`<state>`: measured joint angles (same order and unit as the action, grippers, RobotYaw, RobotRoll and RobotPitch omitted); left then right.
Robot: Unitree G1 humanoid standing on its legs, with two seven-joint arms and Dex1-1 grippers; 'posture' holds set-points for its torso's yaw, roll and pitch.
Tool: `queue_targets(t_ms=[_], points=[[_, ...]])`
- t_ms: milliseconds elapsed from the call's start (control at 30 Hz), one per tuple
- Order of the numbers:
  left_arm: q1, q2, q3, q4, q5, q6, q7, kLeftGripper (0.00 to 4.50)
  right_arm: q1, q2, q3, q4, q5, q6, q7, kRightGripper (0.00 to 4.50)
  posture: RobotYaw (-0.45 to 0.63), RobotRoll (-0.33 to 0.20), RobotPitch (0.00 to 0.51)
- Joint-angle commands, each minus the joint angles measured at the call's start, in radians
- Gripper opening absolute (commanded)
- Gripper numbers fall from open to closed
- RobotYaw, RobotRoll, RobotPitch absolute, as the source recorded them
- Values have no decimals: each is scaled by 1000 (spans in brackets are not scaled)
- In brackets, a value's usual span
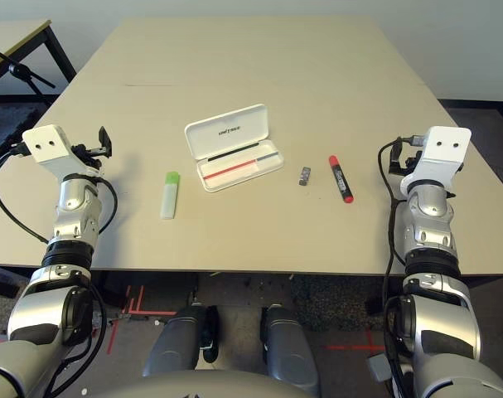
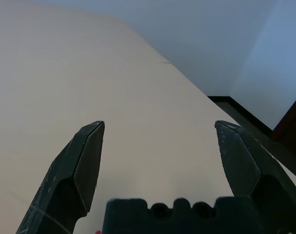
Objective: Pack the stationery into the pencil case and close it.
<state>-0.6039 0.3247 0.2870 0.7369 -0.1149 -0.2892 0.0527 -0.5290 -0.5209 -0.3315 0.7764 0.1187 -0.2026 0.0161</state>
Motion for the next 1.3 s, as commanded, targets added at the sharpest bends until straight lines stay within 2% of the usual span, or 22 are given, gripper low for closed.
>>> queue_targets(t_ms=[33, 233, 400, 533, 600, 667, 900, 1167, 1300], points=[[3, -8, -6, -15, 4, 12, 3, 4470, 14, -3, -15, -22, 9, -1, 0, 4500, 91, 0, 89], [9, -6, 2, -24, -1, 15, 4, 4470, 9, 0, -8, -38, 11, 7, 8, 4500, 104, 0, 83], [30, 13, -1, -71, -25, 45, -64, 4470, 16, -16, 1, -66, 35, 5, 113, 4500, 131, 0, 88], [46, 52, -27, -132, -44, 91, -214, 4470, 39, -41, 15, -113, 59, 15, 245, 4500, 137, 0, 94], [62, 84, -74, -197, -64, 140, -358, 4470, 54, -64, 25, -151, 97, 10, 381, 4500, 128, 0, 97], [75, 112, -121, -270, -93, 204, -493, 4470, 78, -86, 40, -219, 139, 26, 515, 4500, 132, 0, 100], [88, 190, -251, -492, -203, 458, -859, 4470, 150, -148, 81, -390, 217, 131, 791, 4500, 151, 0, 117], [45, 208, -419, -641, -217, 647, -1080, 4470, 186, -205, 116, -500, 300, 236, 1043, 4500, 161, 0, 114], [-9, 173, -523, -603, -142, 645, -1108, 4470, 216, -248, 138, -567, 351, 323, 1172, 4500, 152, 0, 110]])
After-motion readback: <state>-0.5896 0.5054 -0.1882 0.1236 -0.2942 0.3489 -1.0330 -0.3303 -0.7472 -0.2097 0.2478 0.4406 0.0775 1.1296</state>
